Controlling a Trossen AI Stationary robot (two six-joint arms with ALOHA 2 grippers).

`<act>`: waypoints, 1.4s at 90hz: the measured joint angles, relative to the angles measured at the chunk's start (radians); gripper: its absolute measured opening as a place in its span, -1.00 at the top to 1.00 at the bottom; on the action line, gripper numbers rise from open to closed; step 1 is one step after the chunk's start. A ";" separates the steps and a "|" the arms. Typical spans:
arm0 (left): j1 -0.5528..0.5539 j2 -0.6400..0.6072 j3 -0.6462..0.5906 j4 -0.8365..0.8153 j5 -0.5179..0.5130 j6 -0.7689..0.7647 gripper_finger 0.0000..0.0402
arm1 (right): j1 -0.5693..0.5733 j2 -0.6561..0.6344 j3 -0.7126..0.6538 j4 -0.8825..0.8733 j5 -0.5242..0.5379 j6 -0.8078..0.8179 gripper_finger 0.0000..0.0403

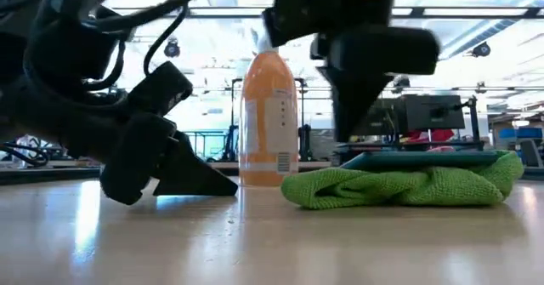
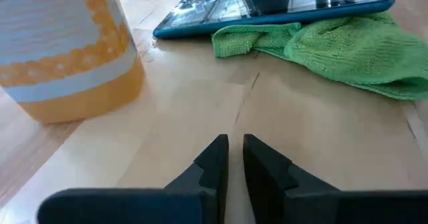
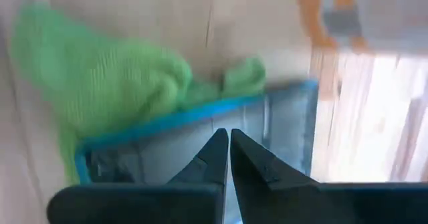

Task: Apply microfiber cloth
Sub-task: Wipe the blue tablet with the green microfiber cloth

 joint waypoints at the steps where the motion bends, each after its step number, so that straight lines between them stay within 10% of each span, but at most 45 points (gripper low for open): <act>1: 0.000 0.000 0.001 -0.001 -0.001 0.000 0.85 | -0.003 0.000 -0.003 0.005 -0.001 -0.005 1.00; 32: 0.000 0.000 0.002 -0.011 -0.004 0.000 0.85 | -0.035 0.002 -0.053 0.165 -0.113 -0.092 1.00; 76: 0.000 0.000 0.002 -0.015 -0.003 -0.004 0.85 | 0.000 0.003 -0.062 -0.202 -0.152 0.069 1.00; 126: 0.004 0.000 0.002 -0.014 -0.002 -0.004 0.84 | -0.063 -0.001 -0.059 0.082 -0.174 -0.047 1.00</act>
